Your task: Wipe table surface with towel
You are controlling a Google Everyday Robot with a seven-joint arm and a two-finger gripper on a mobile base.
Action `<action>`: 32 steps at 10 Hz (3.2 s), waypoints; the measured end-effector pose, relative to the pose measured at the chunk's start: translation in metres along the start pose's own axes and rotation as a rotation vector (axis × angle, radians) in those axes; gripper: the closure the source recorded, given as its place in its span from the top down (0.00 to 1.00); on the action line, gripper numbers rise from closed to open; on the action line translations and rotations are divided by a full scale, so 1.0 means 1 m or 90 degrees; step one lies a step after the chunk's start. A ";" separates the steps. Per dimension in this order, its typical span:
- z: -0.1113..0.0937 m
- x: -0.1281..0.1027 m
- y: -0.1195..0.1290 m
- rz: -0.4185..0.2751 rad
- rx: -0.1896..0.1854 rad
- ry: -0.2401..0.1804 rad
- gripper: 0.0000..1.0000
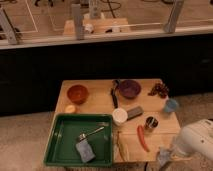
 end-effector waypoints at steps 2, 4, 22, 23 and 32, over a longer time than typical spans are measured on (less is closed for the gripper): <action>0.012 0.025 0.006 0.015 -0.019 0.023 0.04; 0.015 0.048 0.003 0.048 -0.022 0.038 0.04; -0.002 -0.031 -0.048 -0.016 0.027 -0.023 0.04; -0.001 -0.028 -0.038 -0.020 0.021 -0.016 0.04; 0.024 0.071 -0.043 0.092 -0.007 0.024 0.04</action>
